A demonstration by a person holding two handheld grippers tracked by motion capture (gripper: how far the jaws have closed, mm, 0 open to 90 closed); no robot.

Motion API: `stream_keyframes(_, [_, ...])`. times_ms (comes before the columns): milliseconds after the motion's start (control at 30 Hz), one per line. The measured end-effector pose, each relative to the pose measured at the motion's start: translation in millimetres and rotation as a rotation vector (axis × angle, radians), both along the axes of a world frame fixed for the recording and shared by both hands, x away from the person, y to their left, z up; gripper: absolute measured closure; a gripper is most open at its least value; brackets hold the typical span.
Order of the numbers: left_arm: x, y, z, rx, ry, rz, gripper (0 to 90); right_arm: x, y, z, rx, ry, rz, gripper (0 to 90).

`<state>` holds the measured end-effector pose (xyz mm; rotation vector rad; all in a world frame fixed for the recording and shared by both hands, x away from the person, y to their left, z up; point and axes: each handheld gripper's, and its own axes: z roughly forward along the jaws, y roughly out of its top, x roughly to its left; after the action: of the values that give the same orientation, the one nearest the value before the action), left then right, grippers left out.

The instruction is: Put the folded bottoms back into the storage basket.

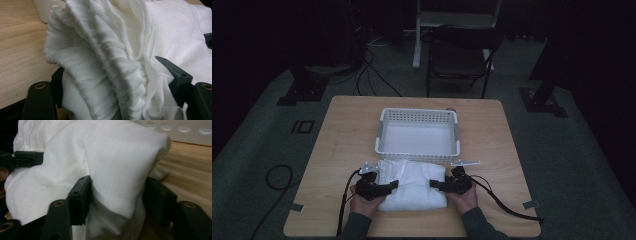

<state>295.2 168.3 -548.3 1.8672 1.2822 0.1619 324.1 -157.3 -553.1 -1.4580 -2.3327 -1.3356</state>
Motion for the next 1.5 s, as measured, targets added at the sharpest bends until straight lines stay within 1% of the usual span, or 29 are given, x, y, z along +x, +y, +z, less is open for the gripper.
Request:
stream_keyframes(100, [1.0,1.5,-1.5,-0.012,0.006,-0.006,25.5,0.0,0.2,-0.1,0.001,-0.004,0.0,39.8])
stream_keyframes(167, [2.6,3.0,-3.3,-0.034,0.019,-0.014,25.6,-0.2,0.5,-0.5,0.004,-0.005,0.0,39.8])
stream_keyframes(233, [3.2,3.7,-4.6,-0.047,0.022,-0.016,25.5,-0.2,0.7,-0.8,0.007,-0.005,0.002,40.5])
stream_keyframes(300, [3.3,3.8,-4.7,-0.049,0.021,-0.021,26.1,0.6,1.0,-1.7,0.025,0.012,0.012,44.6])
stream_keyframes(333, [3.4,4.2,-4.8,-0.06,0.022,-0.033,27.9,0.9,0.8,-1.8,0.031,0.022,0.014,46.6])
stream_keyframes(400, [2.1,3.8,-4.2,-0.071,0.018,-0.044,35.2,1.4,0.5,-2.1,0.044,0.034,0.022,52.1])
stream_keyframes(467, [0.1,2.1,-2.4,-0.067,0.01,-0.047,42.1,0.8,0.3,-0.5,0.047,0.028,0.03,59.3])
stream_keyframes(533, [-2.0,-0.2,-0.4,-0.052,-0.002,-0.038,46.6,-0.6,0.6,0.9,0.051,0.021,0.03,63.4])
stream_keyframes(700, [-7.1,-4.1,4.2,-0.022,-0.02,-0.022,52.6,-4.0,0.9,3.9,0.046,-0.003,0.024,66.4])
stream_keyframes(767, [-9.0,-4.9,5.3,-0.015,-0.028,-0.018,53.5,-5.5,0.9,6.0,0.044,-0.01,0.024,66.9])
stream_keyframes(900, [-11.8,-4.4,5.4,-0.029,-0.036,-0.006,53.8,-8.6,1.8,10.1,0.031,-0.03,0.024,67.2])
stream_keyframes(1033, [-16.0,-5.7,8.7,-0.008,-0.049,-0.005,54.1,-11.7,3.2,13.2,0.017,-0.051,0.029,67.3])
stream_keyframes(1067, [-16.0,-5.7,8.7,-0.008,-0.049,-0.005,54.2,-11.7,3.2,13.2,0.017,-0.051,0.029,67.3])
stream_keyframes(1100, [-18.3,-6.7,10.6,0.005,-0.062,-0.005,54.3,-13.7,4.0,15.8,0.008,-0.066,0.032,67.4])
stream_keyframes(1200, [-21.0,-7.7,12.8,0.016,-0.076,-0.004,54.4,-16.4,5.0,18.9,-0.005,-0.084,0.034,67.4])
stream_keyframes(1333, [-22.3,-7.4,14.3,0.015,-0.08,-0.003,54.9,-18.9,5.6,21.8,-0.009,-0.098,0.036,67.5])
stream_keyframes(1500, [-24.6,-7.1,17.8,0.014,-0.083,-0.008,55.1,-20.4,4.9,23.6,-0.007,-0.103,0.039,67.6])
